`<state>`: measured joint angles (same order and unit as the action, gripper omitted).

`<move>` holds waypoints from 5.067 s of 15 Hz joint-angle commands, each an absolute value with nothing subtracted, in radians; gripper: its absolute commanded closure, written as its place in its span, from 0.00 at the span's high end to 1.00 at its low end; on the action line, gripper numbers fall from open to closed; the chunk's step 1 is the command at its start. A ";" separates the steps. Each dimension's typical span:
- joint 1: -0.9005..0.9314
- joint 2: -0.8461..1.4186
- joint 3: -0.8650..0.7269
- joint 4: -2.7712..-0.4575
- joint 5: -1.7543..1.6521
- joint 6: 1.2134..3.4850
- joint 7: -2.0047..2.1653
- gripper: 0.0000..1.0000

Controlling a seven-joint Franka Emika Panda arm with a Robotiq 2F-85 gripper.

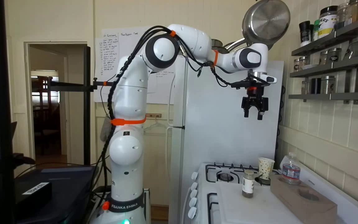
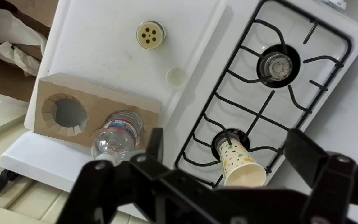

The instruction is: Put the coffee cup in the cupholder.

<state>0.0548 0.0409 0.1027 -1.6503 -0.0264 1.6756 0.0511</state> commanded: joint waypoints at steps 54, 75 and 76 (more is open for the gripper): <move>0.215 0.963 0.011 -0.659 0.113 1.584 1.006 0.01; 0.128 0.437 0.057 -1.400 0.211 1.909 0.636 0.01; 0.132 0.406 0.051 -1.437 0.215 1.898 0.626 0.01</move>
<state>0.1361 0.5430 0.0524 -1.2448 0.1793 1.8501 0.6359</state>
